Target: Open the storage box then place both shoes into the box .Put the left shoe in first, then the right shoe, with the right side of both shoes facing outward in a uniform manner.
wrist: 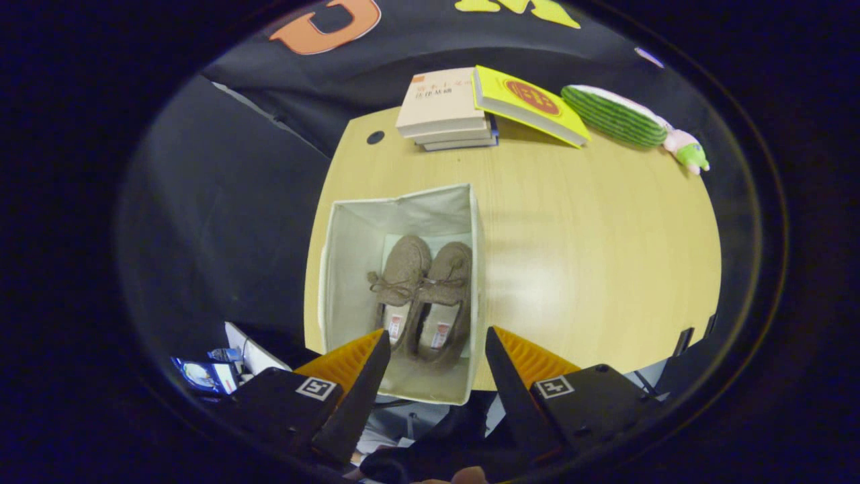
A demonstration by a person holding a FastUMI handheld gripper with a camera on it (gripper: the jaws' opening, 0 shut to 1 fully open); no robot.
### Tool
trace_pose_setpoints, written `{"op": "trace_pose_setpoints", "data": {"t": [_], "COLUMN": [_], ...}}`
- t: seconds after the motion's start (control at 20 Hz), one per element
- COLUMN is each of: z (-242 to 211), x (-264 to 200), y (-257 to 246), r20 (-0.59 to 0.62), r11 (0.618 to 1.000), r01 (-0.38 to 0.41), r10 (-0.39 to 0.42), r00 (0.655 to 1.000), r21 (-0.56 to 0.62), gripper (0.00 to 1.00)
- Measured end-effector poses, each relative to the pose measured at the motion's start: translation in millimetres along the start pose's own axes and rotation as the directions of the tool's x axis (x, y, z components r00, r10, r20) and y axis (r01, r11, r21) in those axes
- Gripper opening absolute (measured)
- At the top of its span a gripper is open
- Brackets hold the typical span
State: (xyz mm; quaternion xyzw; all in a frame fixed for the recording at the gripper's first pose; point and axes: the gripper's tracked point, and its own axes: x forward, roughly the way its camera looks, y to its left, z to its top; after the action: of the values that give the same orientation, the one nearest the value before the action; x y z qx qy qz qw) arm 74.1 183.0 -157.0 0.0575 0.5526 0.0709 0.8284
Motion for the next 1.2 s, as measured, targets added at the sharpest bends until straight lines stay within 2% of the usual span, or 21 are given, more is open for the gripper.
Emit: {"op": "trace_pose_setpoints", "data": {"t": [0.15,0.3,0.55,0.65,0.85,1.05,1.2], "z": [4,5,16,20,32,30,27], "x": [-22,-46,-100,-129,-175,-202,-205], "y": [-16,-40,-87,-99,-113,-119,-118], "r20": [0.127,0.250,0.457,0.540,0.702,0.782,0.821], "r11": [1.000,0.998,0.989,0.982,0.976,0.979,0.982], "r01": [0.025,0.063,0.150,0.188,0.213,0.192,0.181], "r10": [-0.023,-0.059,-0.138,-0.169,-0.185,-0.174,-0.142], "r00": [0.992,0.966,0.879,0.824,0.688,0.598,0.553], "r21": [-0.019,-0.009,0.011,0.019,0.048,0.071,0.048], "gripper": [0.92,0.92,0.92,0.93,0.93,0.93,0.93]}}
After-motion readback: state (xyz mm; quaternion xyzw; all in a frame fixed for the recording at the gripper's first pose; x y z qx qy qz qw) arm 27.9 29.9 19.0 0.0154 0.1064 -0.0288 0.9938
